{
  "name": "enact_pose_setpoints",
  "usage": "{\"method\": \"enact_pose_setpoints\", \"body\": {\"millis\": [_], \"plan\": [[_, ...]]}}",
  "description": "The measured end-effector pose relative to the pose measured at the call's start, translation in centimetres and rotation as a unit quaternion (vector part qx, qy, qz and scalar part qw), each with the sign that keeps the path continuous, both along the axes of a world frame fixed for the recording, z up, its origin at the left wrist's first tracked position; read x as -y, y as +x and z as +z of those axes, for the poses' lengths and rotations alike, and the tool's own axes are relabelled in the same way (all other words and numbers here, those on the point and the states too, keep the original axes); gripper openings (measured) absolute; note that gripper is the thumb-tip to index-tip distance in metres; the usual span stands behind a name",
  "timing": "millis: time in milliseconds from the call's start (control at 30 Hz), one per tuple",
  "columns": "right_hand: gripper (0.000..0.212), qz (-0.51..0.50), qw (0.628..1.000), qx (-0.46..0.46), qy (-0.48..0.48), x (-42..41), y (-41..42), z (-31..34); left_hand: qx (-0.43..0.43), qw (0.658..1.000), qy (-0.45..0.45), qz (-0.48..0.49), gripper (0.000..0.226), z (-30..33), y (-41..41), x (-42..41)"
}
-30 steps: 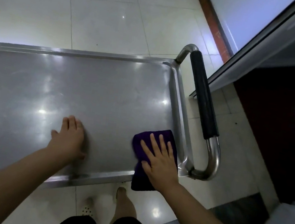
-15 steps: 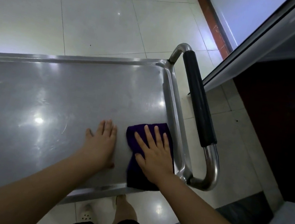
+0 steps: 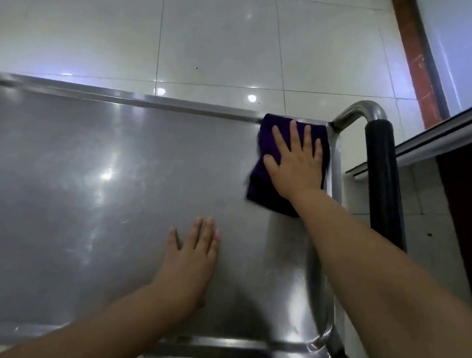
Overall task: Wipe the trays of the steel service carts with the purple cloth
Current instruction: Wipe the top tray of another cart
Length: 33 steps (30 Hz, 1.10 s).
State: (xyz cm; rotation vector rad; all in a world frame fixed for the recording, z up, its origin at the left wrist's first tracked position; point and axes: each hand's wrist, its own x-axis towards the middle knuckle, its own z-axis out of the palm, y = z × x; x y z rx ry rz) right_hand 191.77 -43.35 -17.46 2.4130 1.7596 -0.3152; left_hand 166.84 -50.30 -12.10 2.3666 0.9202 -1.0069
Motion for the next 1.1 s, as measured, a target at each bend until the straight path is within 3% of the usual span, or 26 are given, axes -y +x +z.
{"method": "enact_pose_setpoints", "body": {"millis": [300,533,800,1100], "plan": [[0.062,-0.089,0.996,0.009,0.024,1.6,-0.1,0.2,-0.004,1.0,-0.003,0.002,0.112,-0.7,0.2,0.6],[0.064,-0.126,0.992,0.019,0.006,11.7,-4.0,0.6,0.017,1.0,0.019,0.001,0.105,-0.7,0.3,1.1],[0.069,-0.176,0.984,-0.015,-0.039,23.7,-10.4,0.9,0.029,0.998,0.053,-0.014,0.118,-1.1,0.1,1.8],[0.06,-0.229,0.973,-0.012,-0.001,32.2,-16.3,1.6,0.044,0.997,0.061,-0.027,0.119,-0.4,-0.2,2.2]]}}
